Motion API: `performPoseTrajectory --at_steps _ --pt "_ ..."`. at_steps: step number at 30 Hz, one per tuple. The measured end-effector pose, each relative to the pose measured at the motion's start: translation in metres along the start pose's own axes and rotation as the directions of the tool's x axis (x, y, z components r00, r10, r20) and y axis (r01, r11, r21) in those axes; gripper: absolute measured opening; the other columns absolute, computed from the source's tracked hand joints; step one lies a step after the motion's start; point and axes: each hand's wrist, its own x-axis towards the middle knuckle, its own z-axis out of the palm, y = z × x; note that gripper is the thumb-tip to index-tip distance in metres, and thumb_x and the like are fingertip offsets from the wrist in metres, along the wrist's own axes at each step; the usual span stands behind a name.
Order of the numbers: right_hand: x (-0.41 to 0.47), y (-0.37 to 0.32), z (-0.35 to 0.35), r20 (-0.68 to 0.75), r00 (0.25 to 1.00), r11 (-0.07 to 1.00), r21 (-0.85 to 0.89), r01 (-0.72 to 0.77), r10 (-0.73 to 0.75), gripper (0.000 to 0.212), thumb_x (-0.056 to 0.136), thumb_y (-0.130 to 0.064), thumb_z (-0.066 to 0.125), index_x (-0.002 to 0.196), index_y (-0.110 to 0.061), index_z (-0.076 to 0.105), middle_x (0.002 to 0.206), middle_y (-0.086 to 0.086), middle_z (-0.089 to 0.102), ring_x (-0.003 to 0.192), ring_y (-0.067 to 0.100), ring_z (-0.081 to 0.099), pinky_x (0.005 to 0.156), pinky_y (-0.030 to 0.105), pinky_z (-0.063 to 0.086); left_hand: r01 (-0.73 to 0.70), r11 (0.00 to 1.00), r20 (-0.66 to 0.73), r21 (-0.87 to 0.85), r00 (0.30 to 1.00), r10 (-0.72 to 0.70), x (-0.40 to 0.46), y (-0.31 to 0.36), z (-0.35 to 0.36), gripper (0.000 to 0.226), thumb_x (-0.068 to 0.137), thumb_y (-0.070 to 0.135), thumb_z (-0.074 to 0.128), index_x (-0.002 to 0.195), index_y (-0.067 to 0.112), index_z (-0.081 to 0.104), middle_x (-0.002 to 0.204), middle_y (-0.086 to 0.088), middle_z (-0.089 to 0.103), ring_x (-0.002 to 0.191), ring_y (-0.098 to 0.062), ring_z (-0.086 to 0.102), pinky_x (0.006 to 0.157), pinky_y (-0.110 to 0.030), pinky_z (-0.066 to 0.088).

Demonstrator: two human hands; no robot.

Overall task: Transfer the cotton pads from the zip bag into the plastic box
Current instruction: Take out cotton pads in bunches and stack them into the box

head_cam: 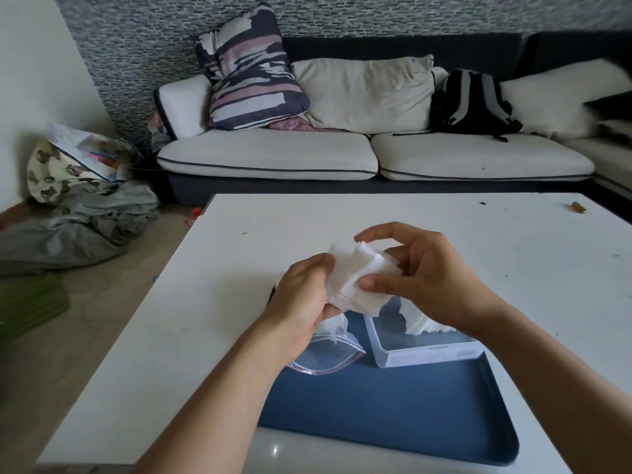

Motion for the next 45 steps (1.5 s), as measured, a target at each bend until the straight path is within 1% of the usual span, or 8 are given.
performPoseTrajectory --at_steps 7,13,16,21,24,27,33,45 --pt "0.003 0.006 0.003 -0.057 0.996 0.997 -0.030 -0.077 0.075 0.065 0.072 -0.003 0.085 0.129 -0.019 0.059 0.085 0.010 0.078 0.075 0.027 0.074 0.074 0.031 0.062 0.079 0.993 0.213 -0.087 0.975 -0.059 -0.002 -0.004 0.002 0.038 0.105 0.017 0.038 0.125 0.001 0.067 0.121 -0.025 0.069 0.098 -0.027 0.068 0.094 -0.047 0.057" --pt "0.003 0.009 0.002 -0.035 0.991 0.985 -0.110 -0.130 0.126 0.064 0.067 -0.005 0.089 0.124 -0.020 0.065 0.064 -0.001 0.071 0.054 0.009 0.054 0.060 0.022 0.052 0.076 0.996 0.216 -0.047 0.974 -0.064 -0.002 -0.006 0.005 0.036 0.104 0.014 0.040 0.122 0.000 0.069 0.111 -0.019 0.073 0.091 -0.023 0.070 0.081 -0.038 0.058" --pt "0.003 0.009 0.002 -0.019 0.991 0.982 -0.139 -0.130 0.129 0.059 0.065 -0.008 0.090 0.119 -0.020 0.069 0.077 0.009 0.077 0.064 0.016 0.062 0.069 0.035 0.059 0.055 0.999 0.200 -0.003 0.978 -0.053 -0.002 -0.007 0.006 0.035 0.105 0.015 0.041 0.121 0.003 0.070 0.113 -0.019 0.074 0.094 -0.023 0.069 0.087 -0.041 0.055" --pt "0.002 0.011 0.007 -0.024 0.999 0.984 -0.172 -0.049 0.046 0.035 0.069 -0.006 0.088 0.100 -0.020 0.079 0.087 0.000 0.078 0.082 0.026 0.072 0.078 0.036 0.061 0.048 0.999 0.169 -0.001 0.985 -0.047 -0.003 -0.011 0.008 0.037 0.107 0.031 0.042 0.120 0.012 0.071 0.115 -0.010 0.076 0.110 -0.028 0.070 0.109 -0.050 0.048" --pt "0.005 0.017 0.009 -0.143 0.990 0.978 -0.208 -0.032 0.002 0.031 0.065 -0.011 0.091 0.094 -0.018 0.081 0.091 -0.005 0.069 0.076 0.013 0.065 0.074 0.031 0.057 0.109 0.988 0.236 -0.113 0.968 -0.080 -0.002 -0.006 0.008 0.051 0.108 0.043 0.033 0.132 0.011 0.065 0.126 -0.012 0.072 0.111 -0.023 0.069 0.097 -0.037 0.055" --pt "0.006 0.017 0.008 -0.210 0.978 0.988 -0.156 -0.016 -0.017 0.027 0.064 -0.010 0.092 0.088 -0.010 0.079 0.098 -0.005 0.065 0.079 0.004 0.063 0.069 0.022 0.053 0.151 0.952 0.284 -0.267 0.956 -0.072 -0.003 0.000 0.007 0.049 0.107 0.034 0.033 0.132 0.006 0.063 0.128 -0.018 0.070 0.103 -0.022 0.068 0.089 -0.033 0.056" --pt "0.003 0.015 0.000 -0.255 0.966 0.999 -0.028 0.046 -0.052 0.019 0.074 -0.004 0.083 0.091 -0.012 0.080 0.096 0.001 0.078 0.087 0.014 0.073 0.082 0.033 0.061 0.149 0.917 0.320 -0.370 0.947 -0.025 -0.003 0.000 0.008 0.046 0.099 0.005 0.028 0.133 -0.001 0.059 0.128 -0.024 0.068 0.106 -0.028 0.068 0.096 -0.038 0.056" --pt "0.001 0.012 -0.002 -0.272 0.962 0.972 0.215 0.096 -0.035 0.021 0.077 0.003 0.075 0.097 -0.003 0.077 0.091 0.005 0.079 0.083 0.014 0.075 0.077 0.021 0.057 0.050 0.937 0.228 -0.347 0.973 0.033 -0.004 0.002 0.013 0.032 0.106 0.009 0.038 0.122 -0.001 0.064 0.122 -0.024 0.071 0.117 -0.032 0.069 0.095 -0.041 0.059"
